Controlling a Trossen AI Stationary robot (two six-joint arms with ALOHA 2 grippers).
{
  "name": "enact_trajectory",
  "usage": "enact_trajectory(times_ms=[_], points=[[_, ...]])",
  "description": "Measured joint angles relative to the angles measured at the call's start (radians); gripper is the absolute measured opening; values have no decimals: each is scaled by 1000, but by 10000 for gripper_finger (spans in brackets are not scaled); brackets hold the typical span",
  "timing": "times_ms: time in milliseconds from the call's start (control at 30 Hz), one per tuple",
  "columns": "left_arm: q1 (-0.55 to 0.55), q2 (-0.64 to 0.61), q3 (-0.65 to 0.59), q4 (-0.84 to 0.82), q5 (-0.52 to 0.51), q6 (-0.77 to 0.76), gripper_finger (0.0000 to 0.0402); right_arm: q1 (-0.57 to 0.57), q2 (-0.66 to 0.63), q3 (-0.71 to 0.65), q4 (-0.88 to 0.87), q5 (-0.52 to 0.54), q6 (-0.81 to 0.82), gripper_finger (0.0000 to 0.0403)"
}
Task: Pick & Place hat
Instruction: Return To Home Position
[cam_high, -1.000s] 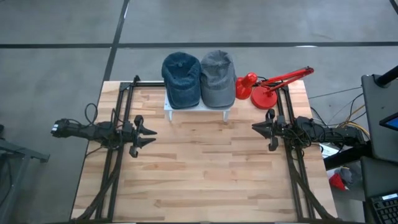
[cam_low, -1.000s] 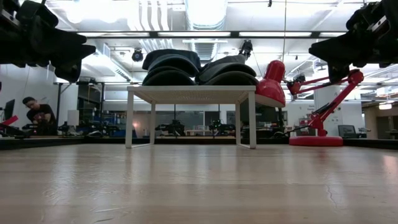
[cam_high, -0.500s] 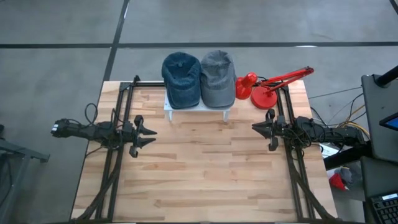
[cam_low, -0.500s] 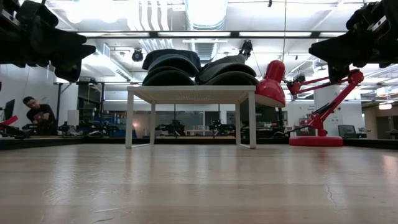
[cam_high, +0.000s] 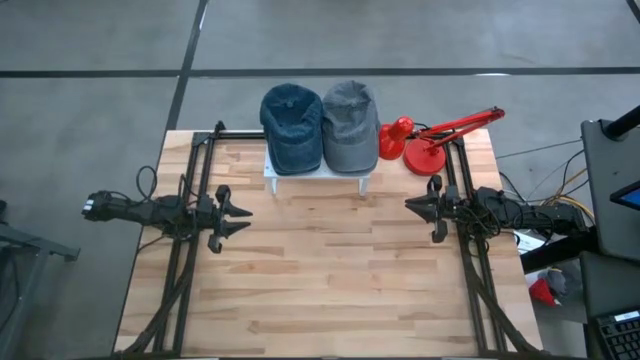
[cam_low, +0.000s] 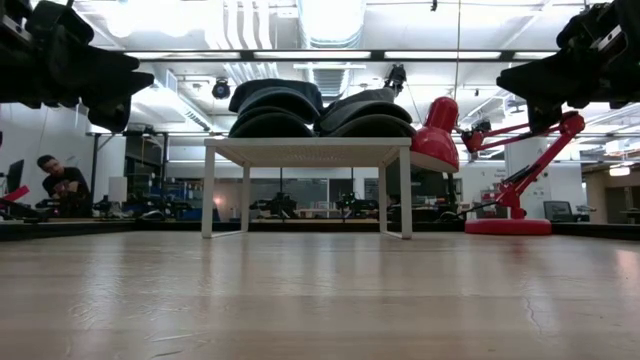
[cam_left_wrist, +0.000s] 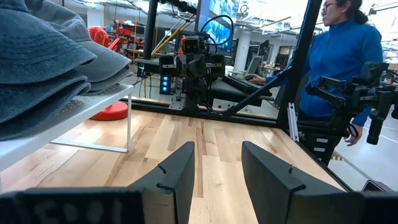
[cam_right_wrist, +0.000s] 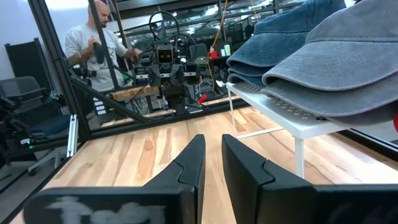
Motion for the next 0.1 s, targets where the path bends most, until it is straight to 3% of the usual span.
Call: enact_trajectory(times_ms=[100], points=[[0, 0, 0, 0, 0, 0, 136, 0, 0, 0, 0, 0, 0, 52]])
